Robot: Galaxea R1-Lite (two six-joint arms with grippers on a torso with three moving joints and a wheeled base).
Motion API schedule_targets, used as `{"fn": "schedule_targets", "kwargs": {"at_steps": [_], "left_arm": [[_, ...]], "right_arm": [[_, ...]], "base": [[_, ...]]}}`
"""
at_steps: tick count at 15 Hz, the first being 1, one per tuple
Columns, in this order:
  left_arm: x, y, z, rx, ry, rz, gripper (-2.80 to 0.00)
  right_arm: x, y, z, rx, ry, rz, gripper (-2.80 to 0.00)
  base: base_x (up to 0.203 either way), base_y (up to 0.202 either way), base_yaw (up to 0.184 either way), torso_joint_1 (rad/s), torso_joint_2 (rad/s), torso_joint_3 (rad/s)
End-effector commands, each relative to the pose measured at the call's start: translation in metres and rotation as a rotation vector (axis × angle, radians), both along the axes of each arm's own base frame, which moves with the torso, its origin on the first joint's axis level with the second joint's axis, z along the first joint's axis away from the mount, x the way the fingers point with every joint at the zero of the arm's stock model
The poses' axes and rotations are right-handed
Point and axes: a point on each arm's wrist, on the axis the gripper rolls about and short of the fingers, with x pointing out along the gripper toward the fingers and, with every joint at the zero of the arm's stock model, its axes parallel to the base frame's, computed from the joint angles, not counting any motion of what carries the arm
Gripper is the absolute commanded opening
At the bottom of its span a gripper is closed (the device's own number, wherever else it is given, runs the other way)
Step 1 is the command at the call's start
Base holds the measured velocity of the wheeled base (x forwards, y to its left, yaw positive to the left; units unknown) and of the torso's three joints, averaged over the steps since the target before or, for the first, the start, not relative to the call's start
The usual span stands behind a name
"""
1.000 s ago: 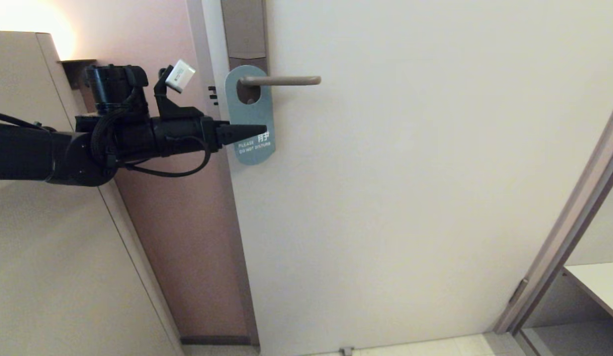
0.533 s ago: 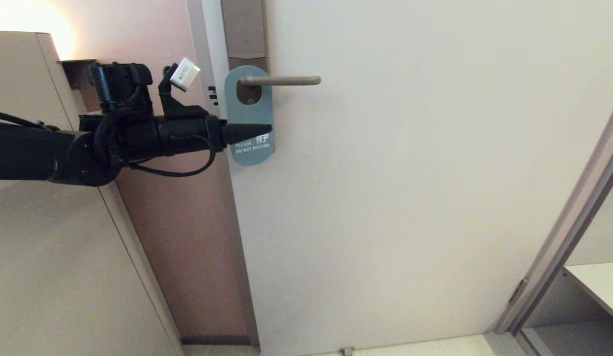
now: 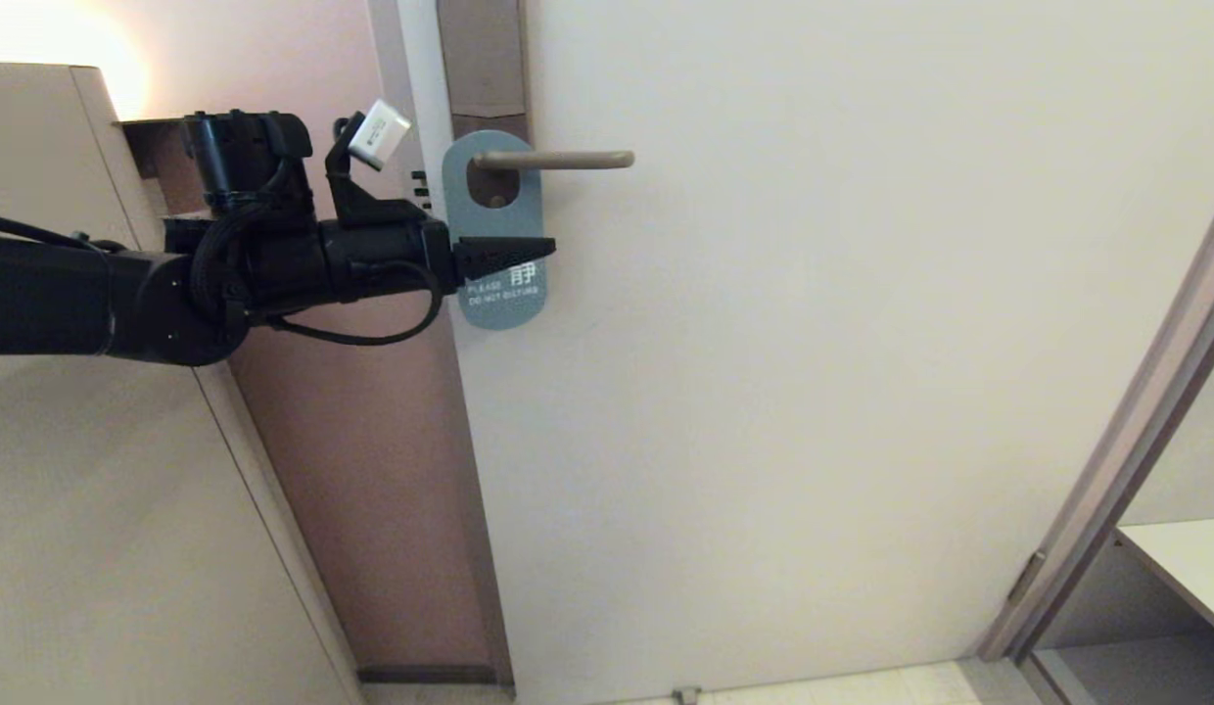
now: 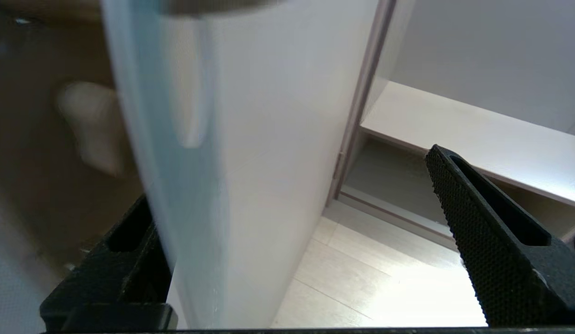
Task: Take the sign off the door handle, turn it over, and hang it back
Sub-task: Take down the sign
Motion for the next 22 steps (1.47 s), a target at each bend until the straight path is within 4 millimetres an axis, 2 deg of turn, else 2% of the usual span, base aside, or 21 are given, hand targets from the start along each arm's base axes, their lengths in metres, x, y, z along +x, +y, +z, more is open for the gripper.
{"fn": "schedule_targets", "kwargs": {"at_steps": [1,22], "left_arm": [[-0.002,0.000,0.003,-0.003,-0.009,-0.005,0.00],[0.014,-0.003,-0.014,-0.004,-0.026,0.015,0.00]], "right_arm": [[0.000,0.000,0.000,0.000,0.001,0.001,-2.80],[0.000,0.000,0.000,0.000,0.001,0.001,-2.80]], "base": [[0.000,0.000,0.000,0.000,0.00,0.000],[0.000,0.000,0.000,0.000,0.00,0.000]]}}
